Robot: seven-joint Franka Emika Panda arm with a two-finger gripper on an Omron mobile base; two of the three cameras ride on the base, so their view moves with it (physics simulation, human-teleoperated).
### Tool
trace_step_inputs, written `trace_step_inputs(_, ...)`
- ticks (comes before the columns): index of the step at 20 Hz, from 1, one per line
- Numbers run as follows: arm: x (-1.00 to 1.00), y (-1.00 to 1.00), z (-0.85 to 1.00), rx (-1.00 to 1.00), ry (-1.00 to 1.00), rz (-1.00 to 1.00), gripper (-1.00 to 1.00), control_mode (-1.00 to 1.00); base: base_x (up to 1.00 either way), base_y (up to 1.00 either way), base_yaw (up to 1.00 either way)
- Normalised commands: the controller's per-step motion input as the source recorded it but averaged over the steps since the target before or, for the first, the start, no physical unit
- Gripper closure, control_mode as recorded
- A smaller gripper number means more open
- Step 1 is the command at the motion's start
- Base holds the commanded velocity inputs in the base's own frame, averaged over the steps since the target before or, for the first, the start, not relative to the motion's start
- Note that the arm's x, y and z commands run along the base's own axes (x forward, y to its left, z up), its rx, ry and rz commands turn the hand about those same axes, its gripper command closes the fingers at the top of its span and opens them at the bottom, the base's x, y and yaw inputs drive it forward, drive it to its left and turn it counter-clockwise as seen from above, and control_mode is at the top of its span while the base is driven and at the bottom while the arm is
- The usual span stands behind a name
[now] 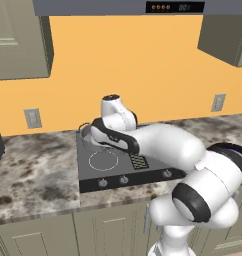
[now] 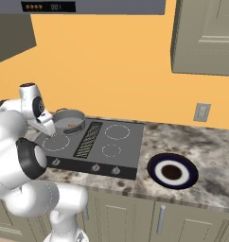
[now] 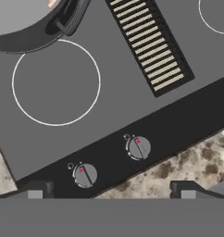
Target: Retrieve the frozen meat and place it in the pot on a burner. Then turn the burner on.
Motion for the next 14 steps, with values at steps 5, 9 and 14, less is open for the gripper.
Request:
trace_step_inputs(5, -0.04, 0.03, -0.01, -0.04, 0.00, 0.11, -1.00, -1.00, 0.00, 0.00, 0.00)
trace_step_inputs(9, 0.00, 0.00, -0.03, 0.00, 0.00, 0.11, -1.00, -1.00, 0.00, 0.00, 0.00)
trace_step_inputs(14, 0.00, 0.00, -0.06, -0.01, 0.00, 0.09, -1.00, -1.00, 0.00, 0.00, 0.00)
